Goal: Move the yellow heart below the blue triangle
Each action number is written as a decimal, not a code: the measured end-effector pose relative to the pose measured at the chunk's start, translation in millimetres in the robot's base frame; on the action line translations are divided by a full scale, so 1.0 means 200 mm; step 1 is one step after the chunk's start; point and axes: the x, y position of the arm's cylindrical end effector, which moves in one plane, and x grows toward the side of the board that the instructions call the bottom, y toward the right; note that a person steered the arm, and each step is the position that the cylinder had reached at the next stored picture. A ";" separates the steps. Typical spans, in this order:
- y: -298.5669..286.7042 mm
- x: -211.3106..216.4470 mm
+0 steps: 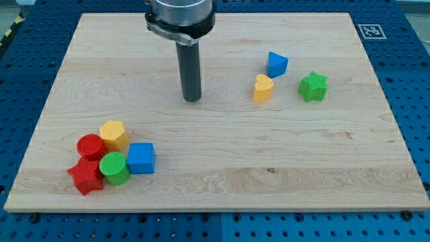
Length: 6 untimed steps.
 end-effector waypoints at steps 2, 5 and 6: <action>0.10 0.00; 0.74 0.04; 0.88 0.13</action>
